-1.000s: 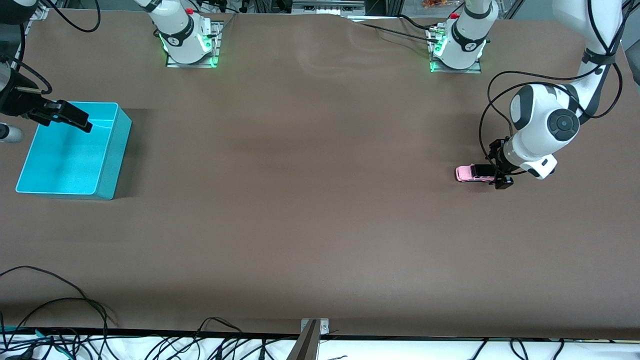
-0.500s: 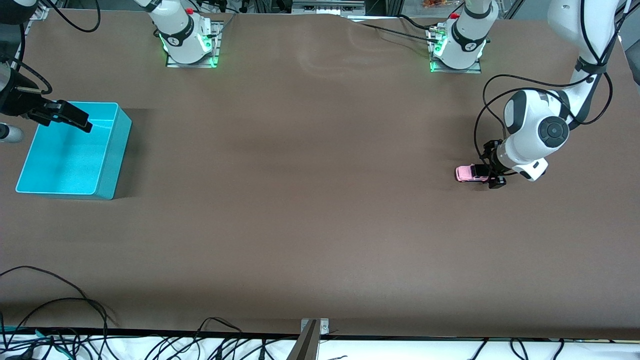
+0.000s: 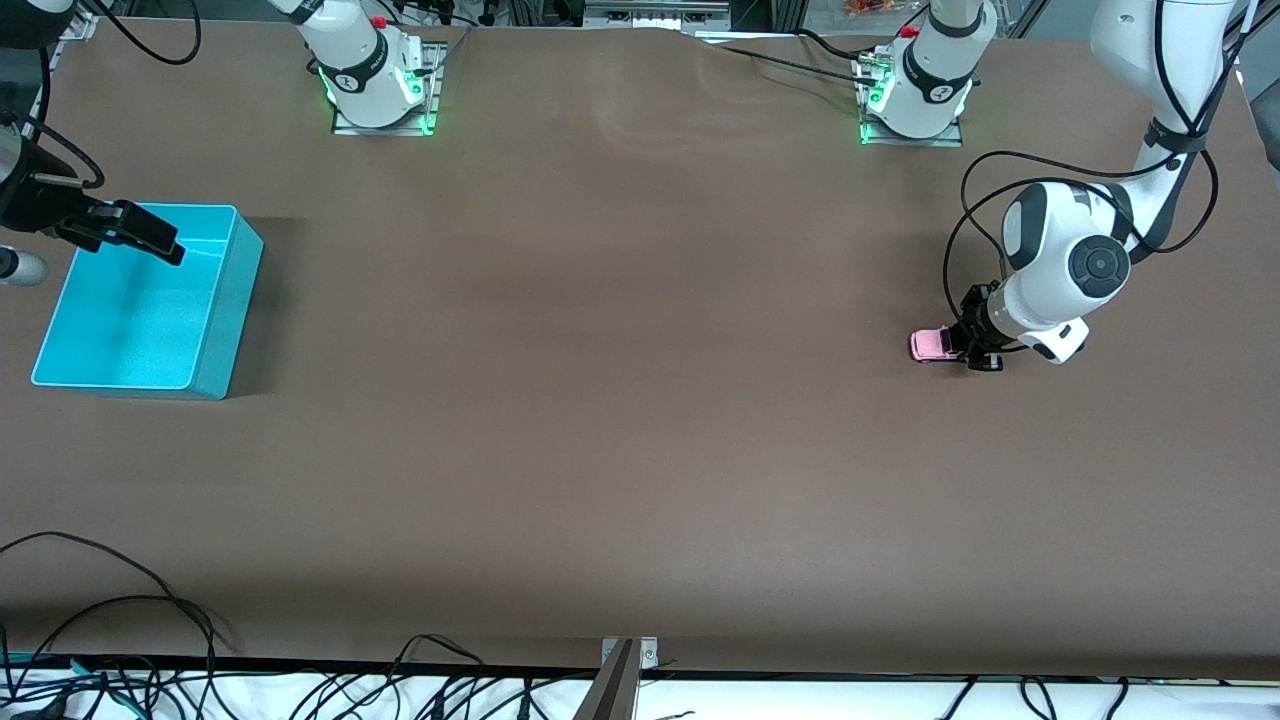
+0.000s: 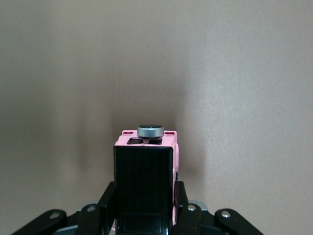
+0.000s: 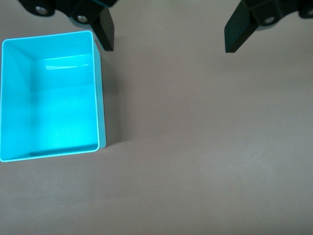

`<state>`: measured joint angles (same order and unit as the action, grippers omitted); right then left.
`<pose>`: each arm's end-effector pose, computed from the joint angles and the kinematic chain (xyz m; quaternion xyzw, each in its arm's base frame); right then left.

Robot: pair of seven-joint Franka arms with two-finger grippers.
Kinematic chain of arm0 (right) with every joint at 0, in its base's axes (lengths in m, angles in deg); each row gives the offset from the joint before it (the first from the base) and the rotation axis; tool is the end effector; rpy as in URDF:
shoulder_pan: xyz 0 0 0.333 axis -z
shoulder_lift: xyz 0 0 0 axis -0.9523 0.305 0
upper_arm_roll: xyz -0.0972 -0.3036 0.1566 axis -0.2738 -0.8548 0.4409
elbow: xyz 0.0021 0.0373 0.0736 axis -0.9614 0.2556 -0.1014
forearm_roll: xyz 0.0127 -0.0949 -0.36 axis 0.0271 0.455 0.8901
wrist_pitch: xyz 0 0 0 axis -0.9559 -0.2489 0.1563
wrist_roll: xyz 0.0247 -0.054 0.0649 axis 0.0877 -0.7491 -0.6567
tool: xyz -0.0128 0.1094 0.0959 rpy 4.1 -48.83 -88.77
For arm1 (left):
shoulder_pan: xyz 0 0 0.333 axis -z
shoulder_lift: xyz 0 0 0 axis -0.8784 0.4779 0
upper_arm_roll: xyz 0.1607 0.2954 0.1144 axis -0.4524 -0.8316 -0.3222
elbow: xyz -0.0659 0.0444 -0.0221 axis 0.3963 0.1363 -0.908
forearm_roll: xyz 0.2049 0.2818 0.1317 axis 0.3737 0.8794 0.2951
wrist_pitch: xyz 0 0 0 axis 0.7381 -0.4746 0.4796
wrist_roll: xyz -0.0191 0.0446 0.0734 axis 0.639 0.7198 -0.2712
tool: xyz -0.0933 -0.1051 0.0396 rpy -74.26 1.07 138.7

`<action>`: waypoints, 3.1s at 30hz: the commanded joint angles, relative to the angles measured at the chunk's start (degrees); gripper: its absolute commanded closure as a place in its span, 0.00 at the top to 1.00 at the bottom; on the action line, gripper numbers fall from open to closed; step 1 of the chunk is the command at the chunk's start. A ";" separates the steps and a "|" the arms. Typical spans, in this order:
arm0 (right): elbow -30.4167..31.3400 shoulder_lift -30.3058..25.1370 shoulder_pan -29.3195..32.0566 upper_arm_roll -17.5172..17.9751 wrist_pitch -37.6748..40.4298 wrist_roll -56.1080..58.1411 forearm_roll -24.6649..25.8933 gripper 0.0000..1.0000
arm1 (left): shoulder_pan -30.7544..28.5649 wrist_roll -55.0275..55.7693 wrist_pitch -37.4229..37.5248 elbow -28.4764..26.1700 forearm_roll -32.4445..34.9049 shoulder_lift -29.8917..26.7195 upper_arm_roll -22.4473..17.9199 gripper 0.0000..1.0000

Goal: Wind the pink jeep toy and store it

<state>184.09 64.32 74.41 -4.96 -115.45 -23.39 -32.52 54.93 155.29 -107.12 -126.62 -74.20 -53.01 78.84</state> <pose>0.5372 -0.0070 0.5903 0.9971 -0.0738 -0.0171 0.0044 0.5144 0.0109 0.2168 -0.6922 -0.7202 0.0301 0.0366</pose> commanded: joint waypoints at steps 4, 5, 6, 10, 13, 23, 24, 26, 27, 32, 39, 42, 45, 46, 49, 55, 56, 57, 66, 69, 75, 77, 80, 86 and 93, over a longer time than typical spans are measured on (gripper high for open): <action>-1.50 0.48 0.03 0.14 1.23 0.82 0.58 1.00 | 0.99 2.78 -0.17 0.63 5.32 1.94 -0.18 0.20; -1.50 0.48 0.03 0.14 1.23 0.82 0.58 1.00 | 0.99 3.31 -0.17 0.72 5.76 2.11 -0.18 0.19; -1.50 0.48 0.03 0.14 1.23 0.82 0.58 1.00 | 0.90 3.84 -0.17 0.72 6.03 2.11 -0.09 0.19; -1.58 0.48 0.03 0.14 1.23 0.82 0.58 1.00 | 0.90 5.16 -0.26 1.16 6.12 2.20 0.00 0.19; -1.50 0.48 0.03 0.14 1.23 0.82 0.58 1.00 | 0.64 6.13 -0.69 1.16 6.12 2.38 0.00 0.19; -1.50 0.48 0.03 0.14 1.23 0.82 0.58 1.00 | -0.68 9.12 -3.60 1.16 6.82 3.34 0.09 0.19; -1.50 0.48 0.03 0.14 1.23 0.82 0.58 1.00 | -1.12 9.03 -3.60 1.16 7.17 3.34 0.09 0.19; -1.50 0.48 0.03 0.14 1.23 0.82 0.58 1.00 | -1.82 8.86 -3.60 1.16 8.05 3.43 0.18 0.19; -1.58 0.48 0.03 0.14 1.23 0.82 0.58 1.00 | -2.26 8.68 -3.60 1.25 8.40 3.52 0.26 0.19; -1.50 0.48 0.03 0.14 1.23 0.82 0.58 1.00 | -3.94 8.42 -5.09 1.16 9.54 3.70 0.62 0.19; -1.50 0.48 0.03 0.14 1.23 0.82 0.58 1.00 | -6.13 3.15 -5.18 1.16 9.46 4.49 1.06 0.19; -1.50 0.48 0.03 0.14 1.23 0.82 0.58 1.00 | -8.06 2.44 -6.14 1.16 9.46 4.75 1.93 0.17; -1.50 0.48 0.03 0.14 1.23 0.82 0.49 1.00 | -10.08 1.22 -6.85 1.16 9.54 5.28 3.34 0.17; -1.50 0.48 0.03 0.14 1.23 0.82 0.58 1.00 | -10.70 0.60 -6.94 1.16 9.54 5.37 3.51 0.17; -1.50 0.48 0.03 0.14 1.23 0.82 0.58 1.00 | -12.81 -1.16 -6.94 1.16 9.54 5.63 4.65 0.17; -1.50 0.48 0.03 0.14 1.23 0.82 0.58 1.00 | -15.62 -3.62 -6.94 1.25 9.54 5.63 5.54 0.17; -1.50 0.48 0.03 0.14 1.23 0.82 0.58 1.00 | -15.89 -3.80 -6.94 1.25 9.54 5.72 5.54 0.17; -1.50 0.48 0.03 0.14 1.23 0.82 0.58 1.00 | -16.06 -3.89 -6.94 1.25 9.63 5.72 5.54 0.17; -1.50 0.48 0.03 0.14 1.23 0.82 0.58 1.00 | -18.70 -3.89 -7.55 1.95 11.83 6.59 5.63 0.17; -1.50 0.48 0.03 0.14 1.23 0.82 0.58 1.00 | -20.45 -3.89 -7.99 2.30 14.02 7.21 5.63 0.17; -1.50 0.48 0.03 0.14 1.23 0.82 0.58 1.00 | -22.48 -3.89 -8.08 3.35 16.66 8.09 5.63 0.17; -1.50 0.48 0.03 0.14 1.23 0.82 0.58 1.00 | -22.48 -3.98 -8.08 3.44 16.66 8.18 5.63 0.17; -1.50 0.48 0.03 0.14 1.23 0.82 0.58 1.00 | -23.01 -5.46 -8.08 4.06 16.66 8.18 5.63 0.17; -1.50 0.48 0.03 0.14 1.23 0.82 0.58 1.00 | -25.03 -8.54 -8.08 4.24 16.66 8.35 5.63 0.17; -1.50 0.48 0.03 0.14 1.23 0.82 0.58 1.00 | -26.61 -10.83 -8.08 5.46 16.58 8.88 5.63 0.17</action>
<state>184.09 64.32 74.40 -4.95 -115.45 -23.39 -32.52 30.40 146.58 -111.99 -124.06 -59.78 -50.26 84.12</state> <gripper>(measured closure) 0.000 0.502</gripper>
